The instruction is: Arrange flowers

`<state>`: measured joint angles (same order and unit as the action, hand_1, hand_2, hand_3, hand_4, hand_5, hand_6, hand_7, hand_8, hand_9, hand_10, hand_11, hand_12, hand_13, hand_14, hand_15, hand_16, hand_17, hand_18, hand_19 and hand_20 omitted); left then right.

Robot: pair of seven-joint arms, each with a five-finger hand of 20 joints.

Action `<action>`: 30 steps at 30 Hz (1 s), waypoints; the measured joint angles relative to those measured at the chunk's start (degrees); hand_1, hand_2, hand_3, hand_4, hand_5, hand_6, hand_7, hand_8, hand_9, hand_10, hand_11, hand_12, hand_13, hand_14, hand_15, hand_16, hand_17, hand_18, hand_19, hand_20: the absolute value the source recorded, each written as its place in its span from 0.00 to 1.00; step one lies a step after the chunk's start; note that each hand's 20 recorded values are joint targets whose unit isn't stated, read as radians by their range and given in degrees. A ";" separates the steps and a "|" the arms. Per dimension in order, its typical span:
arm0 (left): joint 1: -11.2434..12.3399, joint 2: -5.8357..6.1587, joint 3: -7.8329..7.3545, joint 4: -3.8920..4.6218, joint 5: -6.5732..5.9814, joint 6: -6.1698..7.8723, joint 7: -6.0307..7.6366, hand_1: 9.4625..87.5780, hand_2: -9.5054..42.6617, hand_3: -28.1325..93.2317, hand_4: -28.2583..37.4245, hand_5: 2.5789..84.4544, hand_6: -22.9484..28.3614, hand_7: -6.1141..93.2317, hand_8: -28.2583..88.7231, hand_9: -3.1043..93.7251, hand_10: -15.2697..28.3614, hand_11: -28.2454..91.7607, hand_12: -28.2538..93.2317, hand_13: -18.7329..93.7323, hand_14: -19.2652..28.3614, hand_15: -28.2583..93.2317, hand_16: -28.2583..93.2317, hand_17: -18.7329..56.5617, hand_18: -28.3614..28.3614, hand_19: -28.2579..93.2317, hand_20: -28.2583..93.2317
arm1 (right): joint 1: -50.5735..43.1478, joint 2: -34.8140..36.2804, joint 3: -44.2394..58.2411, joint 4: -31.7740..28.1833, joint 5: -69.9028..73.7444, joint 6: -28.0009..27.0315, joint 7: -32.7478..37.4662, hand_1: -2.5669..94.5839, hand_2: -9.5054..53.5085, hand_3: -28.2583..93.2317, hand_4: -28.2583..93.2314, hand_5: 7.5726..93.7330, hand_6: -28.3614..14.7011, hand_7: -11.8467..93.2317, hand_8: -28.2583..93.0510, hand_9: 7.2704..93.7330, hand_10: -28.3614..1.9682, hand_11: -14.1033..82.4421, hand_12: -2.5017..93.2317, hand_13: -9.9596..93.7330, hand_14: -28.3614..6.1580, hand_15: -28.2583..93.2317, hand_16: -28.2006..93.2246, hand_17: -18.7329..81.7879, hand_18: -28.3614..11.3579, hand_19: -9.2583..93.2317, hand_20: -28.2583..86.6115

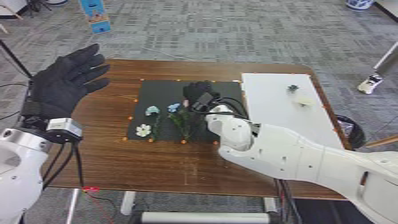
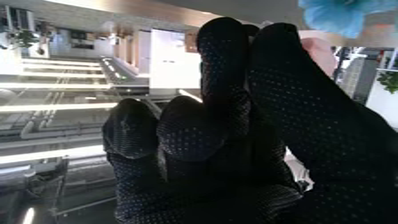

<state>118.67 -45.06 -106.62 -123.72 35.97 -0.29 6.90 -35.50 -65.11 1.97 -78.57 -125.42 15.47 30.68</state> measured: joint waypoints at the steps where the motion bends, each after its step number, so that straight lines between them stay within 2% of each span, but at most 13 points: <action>1: -0.03 0.01 0.03 0.01 0.00 0.00 0.00 0.14 0.09 0.81 0.00 0.34 0.50 0.23 0.17 0.32 0.62 0.38 0.36 0.37 0.70 0.42 0.25 0.10 0.90 0.59 0.30 | 0.00 0.05 0.11 -0.06 0.03 -0.39 -0.02 0.54 0.00 0.91 0.01 0.73 0.76 0.49 0.21 0.85 0.75 0.36 0.52 0.75 0.64 0.92 0.53 0.57 0.22 1.00 0.77; 13: -0.21 0.11 0.06 0.06 0.00 -0.15 0.00 0.14 0.09 0.81 0.00 0.34 0.50 0.23 0.17 0.32 0.62 0.38 0.36 0.37 0.69 0.42 0.25 0.10 0.90 0.59 0.30 | -0.48 0.38 2.86 -0.76 -0.03 -9.22 -1.21 0.52 0.00 0.90 0.00 0.67 0.73 0.42 0.21 0.79 0.74 0.30 0.50 0.71 0.61 0.92 0.53 0.54 0.21 1.00 0.76; 19: -0.20 0.11 -0.01 0.06 -0.02 -0.17 -0.01 0.14 0.09 0.81 0.00 0.34 0.50 0.23 0.17 0.32 0.62 0.38 0.36 0.37 0.70 0.42 0.25 0.10 0.90 0.59 0.30 | -0.70 0.52 3.49 -0.87 -0.02 -10.71 -1.33 0.51 0.00 0.90 0.00 0.65 0.73 0.40 0.21 0.76 0.74 0.29 0.50 0.70 0.60 0.92 0.53 0.53 0.21 1.00 0.76; 22: -0.20 0.11 -0.03 0.07 -0.02 -0.18 -0.01 0.14 0.09 0.81 0.00 0.34 0.50 0.23 0.17 0.32 0.62 0.38 0.36 0.37 0.70 0.42 0.25 0.10 0.90 0.59 0.30 | -0.77 0.77 3.71 -1.37 0.01 -11.23 -1.30 0.48 0.00 0.90 0.00 0.64 0.73 0.39 0.20 0.73 0.72 0.34 0.46 0.69 0.59 0.93 0.53 0.53 0.21 0.99 0.76; 24: -0.20 0.11 -0.03 0.07 -0.02 -0.18 -0.01 0.14 0.09 0.81 0.00 0.34 0.50 0.23 0.17 0.32 0.62 0.38 0.36 0.37 0.70 0.42 0.25 0.10 0.90 0.59 0.30 | -0.96 1.01 4.15 -1.89 0.02 -11.78 -1.32 0.44 0.00 0.92 0.00 0.63 0.73 0.38 0.13 0.69 0.69 0.42 0.40 0.68 0.59 0.93 0.52 0.52 0.20 0.99 0.76; 27: -0.20 0.11 -0.03 0.08 -0.02 -0.18 -0.01 0.14 0.09 0.81 0.00 0.34 0.50 0.23 0.17 0.32 0.62 0.38 0.36 0.37 0.70 0.42 0.25 0.10 0.90 0.59 0.30 | -1.32 1.55 5.17 -3.04 0.15 -13.63 -1.66 0.41 0.00 0.94 0.00 0.62 0.72 0.38 0.11 0.65 0.64 0.48 0.32 0.67 0.56 0.93 0.52 0.51 0.19 0.98 0.77; 30: -0.19 0.11 -0.03 0.08 -0.02 -0.18 -0.02 0.14 0.09 0.81 0.00 0.34 0.50 0.23 0.17 0.32 0.62 0.38 0.36 0.37 0.69 0.42 0.25 0.10 0.90 0.59 0.30 | -1.50 2.18 6.02 -4.27 0.30 -15.76 -2.37 0.40 0.00 0.94 0.00 0.60 0.71 0.38 0.11 0.63 0.63 0.48 0.30 0.66 0.55 0.93 0.52 0.51 0.19 0.98 0.77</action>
<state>118.48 -44.96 -106.65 -123.65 35.96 -0.47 6.88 -37.00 -62.92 7.99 -82.84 -125.12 -0.29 28.31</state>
